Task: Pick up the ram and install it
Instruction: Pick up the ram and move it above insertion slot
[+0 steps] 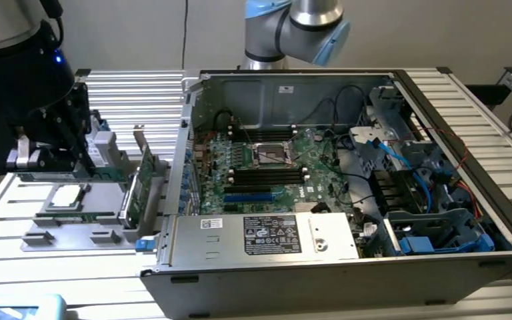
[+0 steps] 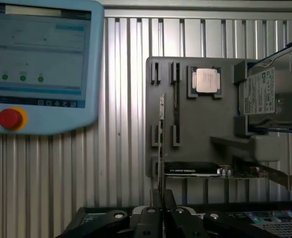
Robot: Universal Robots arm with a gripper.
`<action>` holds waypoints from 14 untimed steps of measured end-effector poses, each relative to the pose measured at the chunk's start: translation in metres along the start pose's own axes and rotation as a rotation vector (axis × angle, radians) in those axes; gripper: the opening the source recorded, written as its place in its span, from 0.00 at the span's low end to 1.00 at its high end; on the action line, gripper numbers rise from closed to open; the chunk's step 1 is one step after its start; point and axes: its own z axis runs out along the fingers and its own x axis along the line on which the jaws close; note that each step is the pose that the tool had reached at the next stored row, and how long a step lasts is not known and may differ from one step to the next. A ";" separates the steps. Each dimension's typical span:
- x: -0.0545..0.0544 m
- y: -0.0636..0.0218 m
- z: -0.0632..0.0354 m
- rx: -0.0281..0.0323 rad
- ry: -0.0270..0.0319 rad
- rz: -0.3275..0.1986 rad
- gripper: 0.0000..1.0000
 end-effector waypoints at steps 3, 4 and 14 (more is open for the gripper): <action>0.000 -0.0128 -0.0020 0.0000 0.0000 0.000 0.14; -0.001 -0.0170 -0.0029 0.0001 -0.0002 0.000 0.14; -0.002 -0.0549 -0.0100 0.0000 -0.0025 0.000 0.14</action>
